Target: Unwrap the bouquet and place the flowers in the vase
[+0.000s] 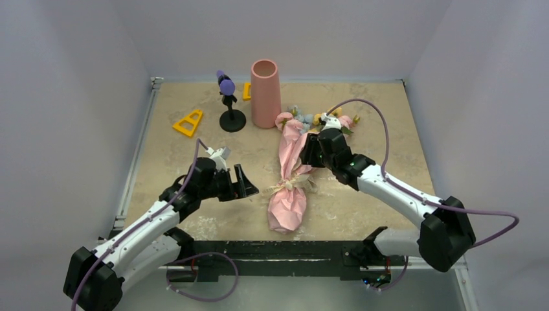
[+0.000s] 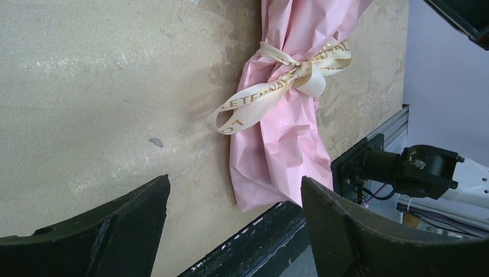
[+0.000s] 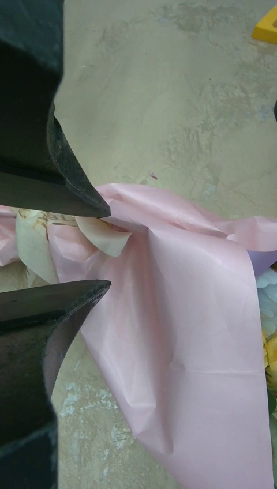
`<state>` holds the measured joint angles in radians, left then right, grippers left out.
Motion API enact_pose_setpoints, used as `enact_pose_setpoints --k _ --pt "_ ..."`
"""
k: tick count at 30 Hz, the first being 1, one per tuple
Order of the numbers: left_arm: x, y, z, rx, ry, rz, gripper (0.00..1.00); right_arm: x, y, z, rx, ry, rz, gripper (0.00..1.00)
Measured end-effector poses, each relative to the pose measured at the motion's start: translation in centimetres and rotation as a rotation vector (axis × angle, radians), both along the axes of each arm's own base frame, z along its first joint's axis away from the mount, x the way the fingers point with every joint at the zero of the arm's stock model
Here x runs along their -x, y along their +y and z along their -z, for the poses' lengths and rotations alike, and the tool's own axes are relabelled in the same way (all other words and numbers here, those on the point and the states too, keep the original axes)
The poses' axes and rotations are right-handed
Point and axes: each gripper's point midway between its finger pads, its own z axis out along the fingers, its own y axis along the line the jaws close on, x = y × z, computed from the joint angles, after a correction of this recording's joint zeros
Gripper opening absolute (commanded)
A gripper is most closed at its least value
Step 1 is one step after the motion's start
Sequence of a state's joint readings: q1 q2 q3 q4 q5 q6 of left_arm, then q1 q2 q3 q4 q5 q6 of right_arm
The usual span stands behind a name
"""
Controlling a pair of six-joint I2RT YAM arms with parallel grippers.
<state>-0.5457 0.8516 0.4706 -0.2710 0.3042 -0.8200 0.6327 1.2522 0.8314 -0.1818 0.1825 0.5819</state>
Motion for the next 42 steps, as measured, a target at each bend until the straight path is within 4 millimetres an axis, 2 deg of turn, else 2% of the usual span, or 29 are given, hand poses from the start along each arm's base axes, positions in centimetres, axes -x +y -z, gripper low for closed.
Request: enact_pose_setpoints --k 14,17,20,22,25,29,36,42 --pt "0.2 0.2 -0.2 0.006 -0.015 -0.004 0.87 -1.0 0.1 2.4 0.024 0.049 -0.001 0.38" --pt "0.3 0.3 -0.2 0.003 -0.012 -0.005 0.87 -1.1 0.4 2.7 0.021 0.055 -0.011 0.32" --pt "0.4 0.4 -0.2 0.000 -0.012 -0.009 0.87 -1.3 0.6 2.7 0.017 0.048 -0.023 0.23" --pt "0.4 0.6 -0.1 -0.006 -0.010 -0.013 0.87 -1.5 0.8 2.6 0.013 0.037 -0.029 0.00" --pt "0.4 0.7 0.0 -0.012 -0.008 -0.019 0.87 -1.6 1.0 2.2 0.005 0.024 -0.042 0.00" --pt "0.4 0.8 -0.2 -0.010 -0.012 -0.026 0.87 -1.2 0.7 0.9 -0.005 0.000 -0.044 0.00" --pt "0.2 0.7 -0.6 0.004 -0.031 -0.030 0.94 -0.2 -0.4 -3.7 -0.012 -0.072 -0.055 0.00" --pt "-0.3 -0.1 0.3 -0.003 0.009 -0.010 0.95 0.9 -1.5 -6.1 0.005 -0.093 -0.060 0.00"
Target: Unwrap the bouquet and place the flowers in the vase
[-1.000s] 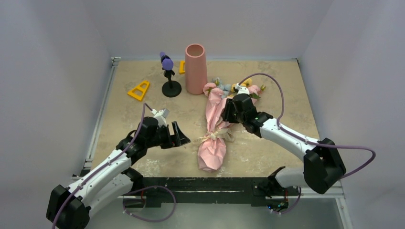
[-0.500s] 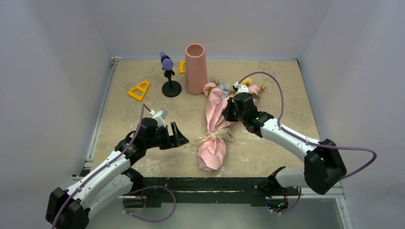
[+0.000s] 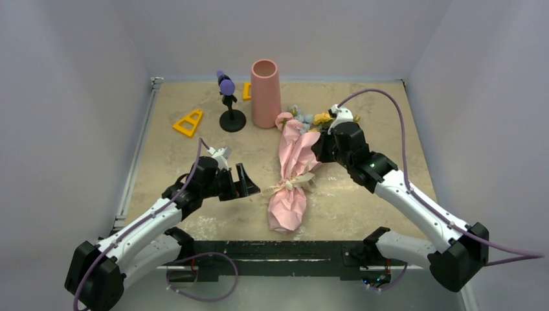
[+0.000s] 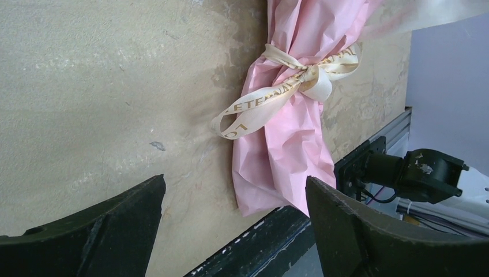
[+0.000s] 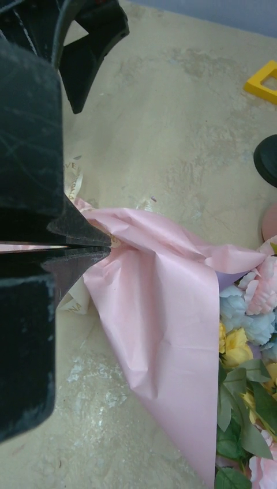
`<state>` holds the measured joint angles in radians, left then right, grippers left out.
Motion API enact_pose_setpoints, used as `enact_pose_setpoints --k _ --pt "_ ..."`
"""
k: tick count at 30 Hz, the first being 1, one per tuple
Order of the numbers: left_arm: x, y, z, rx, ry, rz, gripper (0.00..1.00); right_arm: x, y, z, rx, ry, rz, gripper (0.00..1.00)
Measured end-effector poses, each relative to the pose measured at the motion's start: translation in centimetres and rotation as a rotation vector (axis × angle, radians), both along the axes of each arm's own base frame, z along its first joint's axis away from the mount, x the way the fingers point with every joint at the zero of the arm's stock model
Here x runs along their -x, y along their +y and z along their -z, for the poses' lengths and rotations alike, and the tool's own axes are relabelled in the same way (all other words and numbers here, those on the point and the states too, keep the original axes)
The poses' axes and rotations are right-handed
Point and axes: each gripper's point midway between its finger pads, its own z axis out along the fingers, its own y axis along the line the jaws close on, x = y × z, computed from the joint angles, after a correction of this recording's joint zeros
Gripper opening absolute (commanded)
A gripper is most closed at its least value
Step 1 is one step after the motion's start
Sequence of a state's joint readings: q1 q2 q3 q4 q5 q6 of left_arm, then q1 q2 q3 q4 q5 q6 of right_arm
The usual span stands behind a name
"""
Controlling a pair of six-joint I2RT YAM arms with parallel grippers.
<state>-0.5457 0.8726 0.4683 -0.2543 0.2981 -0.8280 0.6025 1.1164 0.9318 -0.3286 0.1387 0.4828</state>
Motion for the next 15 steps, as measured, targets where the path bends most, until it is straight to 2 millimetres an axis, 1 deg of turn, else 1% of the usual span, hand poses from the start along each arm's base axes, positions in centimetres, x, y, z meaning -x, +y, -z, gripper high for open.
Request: enact_pose_setpoints --k 2,4,11,15 --pt "-0.1 -0.2 0.3 -0.002 0.010 0.005 0.95 0.5 -0.4 -0.9 0.002 -0.010 -0.005 0.00" --pt "-0.3 -0.3 0.4 -0.001 0.013 0.008 0.95 1.0 -0.7 -2.4 -0.005 -0.030 -0.011 0.00" --pt "-0.8 -0.8 0.1 0.013 -0.004 0.012 0.94 2.0 -0.7 -9.8 -0.081 -0.153 -0.053 0.00" --pt "-1.0 -1.0 0.1 0.018 -0.007 0.016 0.94 3.0 -0.7 -12.5 -0.122 -0.198 -0.087 0.00"
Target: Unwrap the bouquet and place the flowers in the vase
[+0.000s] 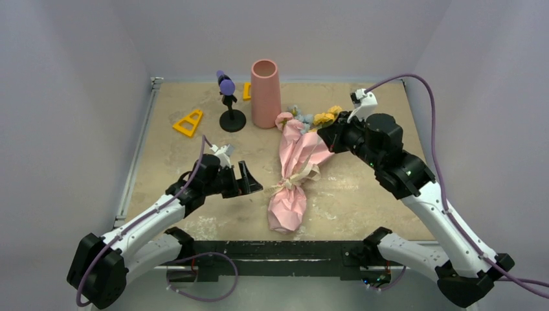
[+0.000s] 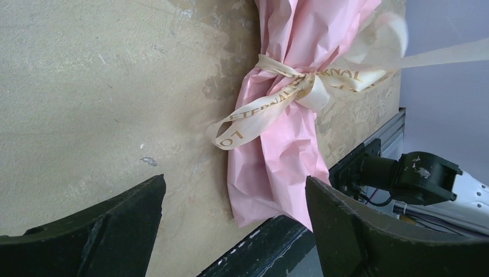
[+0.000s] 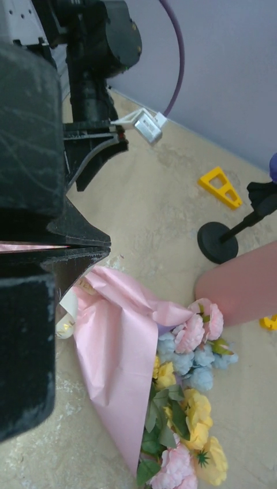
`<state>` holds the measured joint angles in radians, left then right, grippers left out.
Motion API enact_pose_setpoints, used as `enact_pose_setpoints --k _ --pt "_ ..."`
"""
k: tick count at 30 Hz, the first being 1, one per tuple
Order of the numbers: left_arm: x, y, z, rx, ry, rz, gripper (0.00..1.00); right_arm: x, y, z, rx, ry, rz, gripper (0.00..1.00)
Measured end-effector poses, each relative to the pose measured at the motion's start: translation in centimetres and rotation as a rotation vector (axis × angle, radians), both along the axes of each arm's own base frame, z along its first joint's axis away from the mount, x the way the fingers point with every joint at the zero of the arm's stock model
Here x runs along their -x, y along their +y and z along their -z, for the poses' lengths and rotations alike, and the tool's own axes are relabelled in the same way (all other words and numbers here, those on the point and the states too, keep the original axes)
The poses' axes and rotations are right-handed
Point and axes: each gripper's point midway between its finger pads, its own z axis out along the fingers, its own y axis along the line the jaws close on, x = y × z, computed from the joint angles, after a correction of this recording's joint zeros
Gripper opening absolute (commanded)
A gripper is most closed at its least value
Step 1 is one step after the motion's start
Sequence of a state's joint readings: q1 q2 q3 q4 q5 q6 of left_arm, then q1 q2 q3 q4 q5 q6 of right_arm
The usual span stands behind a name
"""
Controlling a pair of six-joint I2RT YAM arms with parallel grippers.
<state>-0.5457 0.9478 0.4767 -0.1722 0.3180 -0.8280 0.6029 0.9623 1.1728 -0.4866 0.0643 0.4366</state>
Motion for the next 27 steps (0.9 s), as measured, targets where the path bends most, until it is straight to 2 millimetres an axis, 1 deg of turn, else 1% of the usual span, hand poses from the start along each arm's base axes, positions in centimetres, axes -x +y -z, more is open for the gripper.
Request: enact_pose_setpoints --k 5,13,15,17,19,21,23,26,27 --pt "-0.1 -0.2 0.2 -0.002 0.007 0.004 0.94 1.4 0.2 -2.8 -0.047 -0.040 -0.054 0.00" --pt "-0.7 -0.6 -0.3 0.008 -0.003 0.008 0.94 3.2 1.1 -7.5 -0.138 -0.104 -0.140 0.00" --pt "-0.7 -0.7 -0.3 0.011 -0.004 0.010 0.93 3.6 1.2 -8.4 -0.154 -0.117 -0.158 0.00" --pt "-0.8 -0.7 -0.2 0.011 -0.001 0.012 0.93 3.7 1.2 -8.6 -0.159 -0.124 -0.165 0.00" --pt "-0.9 -0.9 -0.2 0.012 0.002 0.016 0.93 3.7 1.3 -8.3 -0.158 -0.121 -0.165 0.00" --pt "-1.0 -1.1 -0.2 0.015 0.001 0.020 0.93 3.5 1.4 -7.1 -0.148 -0.105 -0.164 0.00" --pt "-1.1 -1.4 -0.5 0.020 -0.002 0.030 0.93 3.2 1.6 -4.8 -0.127 -0.069 -0.161 0.00" --pt "-1.1 -2.4 -1.2 0.034 -0.017 0.058 0.93 2.8 1.8 -0.2 -0.079 0.017 -0.155 0.00" --pt "-1.1 -2.7 -1.3 0.036 -0.020 0.069 0.93 2.7 1.9 1.0 -0.067 0.041 -0.153 0.00"
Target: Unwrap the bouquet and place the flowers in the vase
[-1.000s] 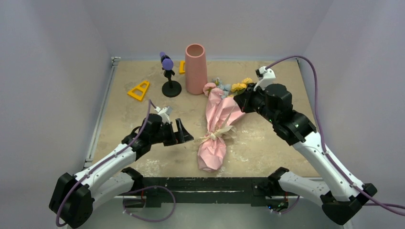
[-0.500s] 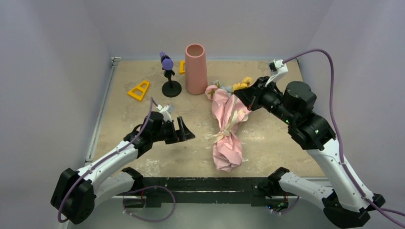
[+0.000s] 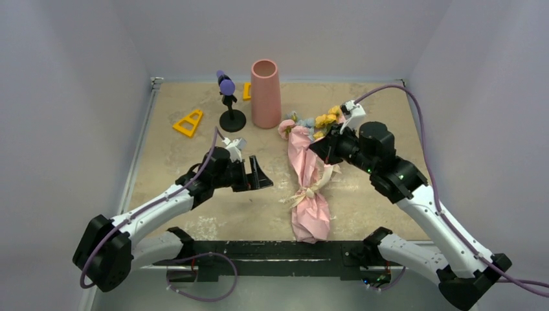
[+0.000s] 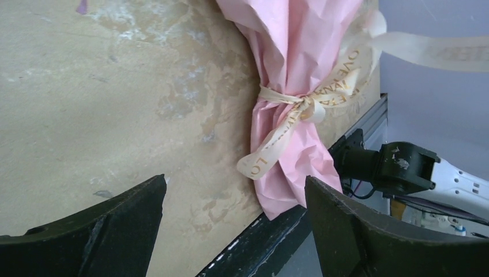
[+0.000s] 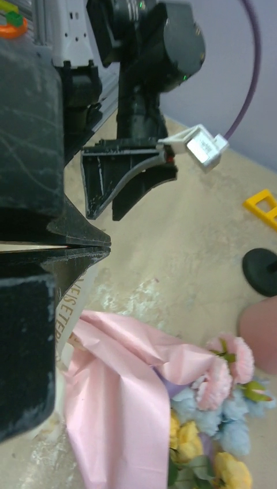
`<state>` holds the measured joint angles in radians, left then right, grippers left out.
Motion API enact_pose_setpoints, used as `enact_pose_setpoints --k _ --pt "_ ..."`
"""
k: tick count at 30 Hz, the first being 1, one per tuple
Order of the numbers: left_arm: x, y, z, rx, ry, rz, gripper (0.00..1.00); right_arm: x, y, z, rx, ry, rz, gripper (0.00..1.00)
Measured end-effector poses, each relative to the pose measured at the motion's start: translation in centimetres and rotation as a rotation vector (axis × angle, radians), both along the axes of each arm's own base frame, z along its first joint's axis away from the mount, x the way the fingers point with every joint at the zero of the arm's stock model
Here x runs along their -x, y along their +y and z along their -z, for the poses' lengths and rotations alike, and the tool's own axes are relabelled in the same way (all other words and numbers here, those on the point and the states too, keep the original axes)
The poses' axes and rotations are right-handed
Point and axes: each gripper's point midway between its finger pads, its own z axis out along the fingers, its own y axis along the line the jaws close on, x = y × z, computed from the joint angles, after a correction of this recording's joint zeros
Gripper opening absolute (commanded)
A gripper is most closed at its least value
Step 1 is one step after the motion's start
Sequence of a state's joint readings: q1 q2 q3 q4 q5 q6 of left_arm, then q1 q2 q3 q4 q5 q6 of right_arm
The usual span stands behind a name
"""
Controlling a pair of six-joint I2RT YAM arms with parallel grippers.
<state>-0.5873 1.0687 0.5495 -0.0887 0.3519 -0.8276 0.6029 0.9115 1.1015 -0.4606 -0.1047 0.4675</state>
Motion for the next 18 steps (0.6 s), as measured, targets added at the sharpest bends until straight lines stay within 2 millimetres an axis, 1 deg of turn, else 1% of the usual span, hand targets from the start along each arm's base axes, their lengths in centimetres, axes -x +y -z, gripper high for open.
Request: enact_pose_setpoints --k 2,3,5,6,8,12,15,18 --pt "0.1 -1.2 -0.3 0.003 -0.005 0.033 0.93 -0.2 0.1 2.7 0.029 0.053 0.002 0.00" --pt "0.3 -1.8 -0.3 0.002 -0.004 0.053 0.93 -0.2 0.2 3.7 0.038 0.074 0.003 0.00" --pt "0.9 -3.3 -0.1 -0.010 0.003 0.097 0.93 -0.2 0.3 5.0 0.051 0.105 0.005 0.00" --pt "1.2 -4.0 0.1 -0.017 0.004 0.118 0.94 -0.3 0.3 5.3 0.052 0.111 0.005 0.00" --pt "2.4 -5.6 0.7 -0.029 0.003 0.170 0.95 -0.4 0.5 5.3 0.047 0.112 0.006 0.00" --pt "4.2 -7.5 1.8 -0.048 -0.004 0.225 0.96 -0.7 0.7 4.8 0.030 0.094 0.006 0.00" --pt "4.8 -8.8 1.6 -0.035 -0.035 0.224 0.96 -0.8 0.8 4.6 0.023 0.085 0.006 0.00" --pt "6.0 -10.1 1.2 -0.031 -0.068 0.231 0.96 -0.8 0.9 4.5 0.021 0.080 0.002 0.00"
